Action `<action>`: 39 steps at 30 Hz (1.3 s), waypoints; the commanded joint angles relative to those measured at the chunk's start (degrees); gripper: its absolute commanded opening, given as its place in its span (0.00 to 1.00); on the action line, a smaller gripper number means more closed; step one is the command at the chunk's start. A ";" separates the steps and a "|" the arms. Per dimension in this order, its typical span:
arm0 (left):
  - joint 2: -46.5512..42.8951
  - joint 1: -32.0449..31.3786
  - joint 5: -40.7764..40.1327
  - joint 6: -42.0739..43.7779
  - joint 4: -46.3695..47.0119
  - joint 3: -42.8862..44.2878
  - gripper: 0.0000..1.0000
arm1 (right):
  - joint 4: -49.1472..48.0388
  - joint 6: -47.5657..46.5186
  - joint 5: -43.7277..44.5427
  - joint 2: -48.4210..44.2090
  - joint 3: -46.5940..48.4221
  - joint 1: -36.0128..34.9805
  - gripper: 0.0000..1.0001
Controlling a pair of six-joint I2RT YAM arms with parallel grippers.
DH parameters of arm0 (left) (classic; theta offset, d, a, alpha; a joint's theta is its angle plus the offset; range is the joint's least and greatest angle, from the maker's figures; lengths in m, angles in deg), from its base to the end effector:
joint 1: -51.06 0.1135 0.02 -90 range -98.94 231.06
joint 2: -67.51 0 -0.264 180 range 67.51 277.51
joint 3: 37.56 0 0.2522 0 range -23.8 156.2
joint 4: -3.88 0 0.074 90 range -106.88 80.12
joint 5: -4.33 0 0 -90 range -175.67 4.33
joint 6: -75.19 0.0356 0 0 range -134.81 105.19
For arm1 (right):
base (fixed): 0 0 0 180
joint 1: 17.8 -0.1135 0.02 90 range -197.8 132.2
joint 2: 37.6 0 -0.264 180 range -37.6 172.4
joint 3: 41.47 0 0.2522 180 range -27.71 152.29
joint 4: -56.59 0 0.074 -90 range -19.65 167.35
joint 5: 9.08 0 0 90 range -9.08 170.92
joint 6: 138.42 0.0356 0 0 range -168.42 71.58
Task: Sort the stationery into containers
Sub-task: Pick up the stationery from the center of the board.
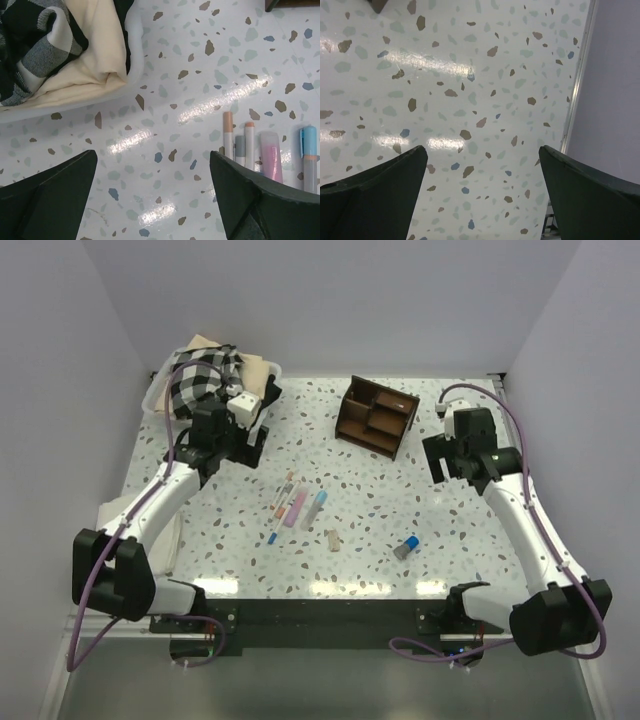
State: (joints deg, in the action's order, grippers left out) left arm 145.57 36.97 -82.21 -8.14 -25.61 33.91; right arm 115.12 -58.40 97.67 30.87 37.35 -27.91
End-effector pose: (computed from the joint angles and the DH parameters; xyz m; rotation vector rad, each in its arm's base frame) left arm 0.2948 -0.0762 0.2783 0.4301 2.1602 -0.1389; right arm 0.2413 0.0326 0.3238 -0.2845 2.3770 -0.3508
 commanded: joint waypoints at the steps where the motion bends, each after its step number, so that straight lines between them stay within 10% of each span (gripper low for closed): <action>1: 0.51 -0.24 -3.29 2.55 -2.28 6.35 1.00 | -3.82 -0.12 -3.48 -2.20 2.35 -0.09 0.99; 5: 4.01 -1.11 15.93 13.86 -19.03 12.67 1.00 | -2.76 -6.44 -13.74 -3.78 1.66 -0.09 0.99; 26: 20.81 -23.96 6.81 7.83 -23.56 21.74 0.62 | -3.20 -1.71 -24.66 -4.92 0.95 0.09 0.99; 39: 30.48 -24.67 11.38 -0.87 -22.51 24.73 0.49 | -2.76 -0.48 -27.74 -4.48 1.74 0.09 0.99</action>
State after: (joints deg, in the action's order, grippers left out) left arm 174.16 12.06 -73.07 -5.62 -48.60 55.18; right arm 113.17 -60.39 72.25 27.11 37.68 -27.91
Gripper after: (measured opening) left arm 0.489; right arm 0.986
